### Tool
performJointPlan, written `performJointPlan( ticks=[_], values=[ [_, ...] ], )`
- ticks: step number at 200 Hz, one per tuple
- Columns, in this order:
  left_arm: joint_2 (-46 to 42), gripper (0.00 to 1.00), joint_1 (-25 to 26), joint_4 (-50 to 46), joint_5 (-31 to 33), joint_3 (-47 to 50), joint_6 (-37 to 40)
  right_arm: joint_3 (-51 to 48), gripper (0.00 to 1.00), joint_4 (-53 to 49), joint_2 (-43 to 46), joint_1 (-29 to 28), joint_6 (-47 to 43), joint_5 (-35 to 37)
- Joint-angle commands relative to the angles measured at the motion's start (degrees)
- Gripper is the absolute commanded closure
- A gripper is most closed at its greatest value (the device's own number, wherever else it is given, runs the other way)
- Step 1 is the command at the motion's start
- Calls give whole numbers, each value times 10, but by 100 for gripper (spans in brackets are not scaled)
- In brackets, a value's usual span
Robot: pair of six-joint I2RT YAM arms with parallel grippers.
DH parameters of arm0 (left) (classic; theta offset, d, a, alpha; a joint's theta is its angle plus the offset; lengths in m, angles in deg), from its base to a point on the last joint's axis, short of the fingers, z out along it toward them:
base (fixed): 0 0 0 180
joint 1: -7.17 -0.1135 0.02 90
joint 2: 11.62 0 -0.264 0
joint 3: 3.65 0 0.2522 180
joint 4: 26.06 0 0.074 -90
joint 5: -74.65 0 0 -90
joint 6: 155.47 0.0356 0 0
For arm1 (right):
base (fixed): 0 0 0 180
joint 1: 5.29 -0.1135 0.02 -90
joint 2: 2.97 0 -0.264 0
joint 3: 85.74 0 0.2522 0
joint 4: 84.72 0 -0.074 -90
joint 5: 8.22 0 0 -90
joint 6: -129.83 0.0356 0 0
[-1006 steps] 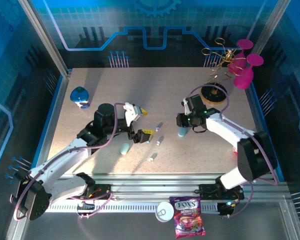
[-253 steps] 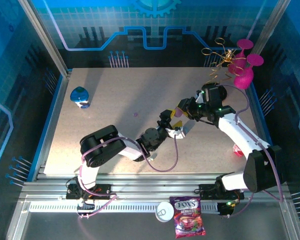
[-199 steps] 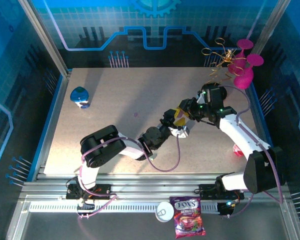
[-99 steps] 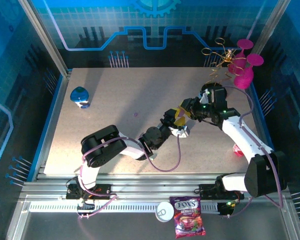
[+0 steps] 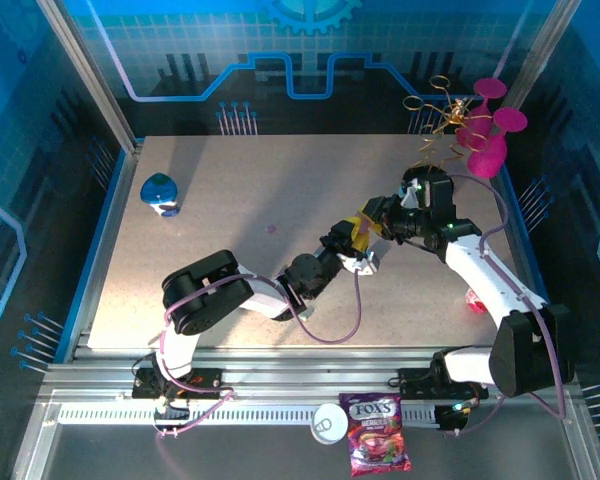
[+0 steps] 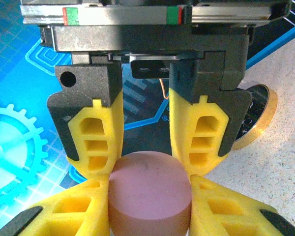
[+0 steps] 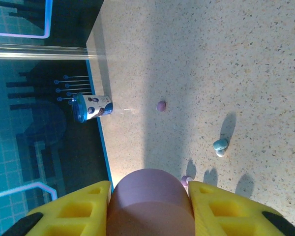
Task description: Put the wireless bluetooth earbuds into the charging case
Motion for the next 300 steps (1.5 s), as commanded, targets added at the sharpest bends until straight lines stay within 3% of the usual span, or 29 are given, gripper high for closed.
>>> performJointPlan(
  ticks=[1, 40, 61, 83, 127, 151, 172, 213, 238, 269, 300],
  values=[
    [4, 80, 2, -2, 0, -2, -24, -1, 60, 8, 24, 3, -6, -20],
    [-13, 85, 1, -2, 0, 17, -71, -2, 28, 16, 45, 8, -47, 7],
    [-36, 86, -4, -7, -4, 35, -114, -5, 18, 27, 65, 15, -109, 14],
    [-67, 86, -13, -29, -19, 59, -169, -14, 17, 34, 84, 26, -192, 32],
    [-165, 86, -47, -178, -93, 95, -296, -53, 13, 37, 160, 35, -346, 94],
    [-236, 87, -91, -261, -198, 122, -419, -116, 5, 88, 233, 41, -404, 123],
    [-298, 87, -132, -356, -328, 127, -497, -164, 7, 141, 290, 43, -470, 81],
    [-390, 86, -179, -485, -539, 109, -579, -162, 9, 112, 321, 33, -601, -96],
    [-430, 86, -196, -544, -614, 93, -590, -133, 11, 52, 312, 1, -684, -148],
    [-449, 86, -215, -559, -682, 82, -632, -92, 15, -35, 292, -70, -803, -149],
    [-446, 85, -218, -562, -733, 70, -654, -50, 22, -85, 254, -117, -852, -151]
  ],
)
